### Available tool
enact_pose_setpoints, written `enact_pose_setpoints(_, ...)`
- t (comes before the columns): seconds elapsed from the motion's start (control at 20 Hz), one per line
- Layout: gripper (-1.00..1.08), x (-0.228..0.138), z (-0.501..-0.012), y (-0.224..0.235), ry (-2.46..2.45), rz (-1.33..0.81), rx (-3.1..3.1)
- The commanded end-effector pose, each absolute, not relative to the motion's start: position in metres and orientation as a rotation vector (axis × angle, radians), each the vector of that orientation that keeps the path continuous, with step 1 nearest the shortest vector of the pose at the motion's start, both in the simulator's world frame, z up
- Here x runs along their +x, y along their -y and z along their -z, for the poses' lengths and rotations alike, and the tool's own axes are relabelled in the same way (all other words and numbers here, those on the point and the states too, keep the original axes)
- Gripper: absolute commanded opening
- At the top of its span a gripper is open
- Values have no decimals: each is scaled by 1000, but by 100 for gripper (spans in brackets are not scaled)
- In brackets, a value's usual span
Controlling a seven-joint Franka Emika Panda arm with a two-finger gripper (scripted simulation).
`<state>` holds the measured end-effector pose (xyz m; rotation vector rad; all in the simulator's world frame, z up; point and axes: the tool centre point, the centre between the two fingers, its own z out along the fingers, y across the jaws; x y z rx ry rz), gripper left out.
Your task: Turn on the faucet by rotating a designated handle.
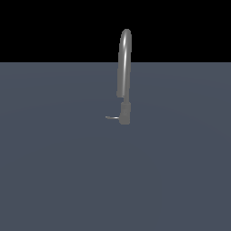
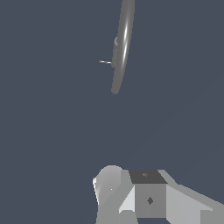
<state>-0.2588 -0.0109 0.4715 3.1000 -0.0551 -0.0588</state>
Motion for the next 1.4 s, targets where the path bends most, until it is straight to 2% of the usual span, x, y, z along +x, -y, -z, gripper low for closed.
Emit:
enact_pose_setpoints(0.0, -100, -259, -471, 11, 55, 59, 3100)
enact_pose_setpoints(1.35, -100, -239, -474, 5, -23, 30, 3033)
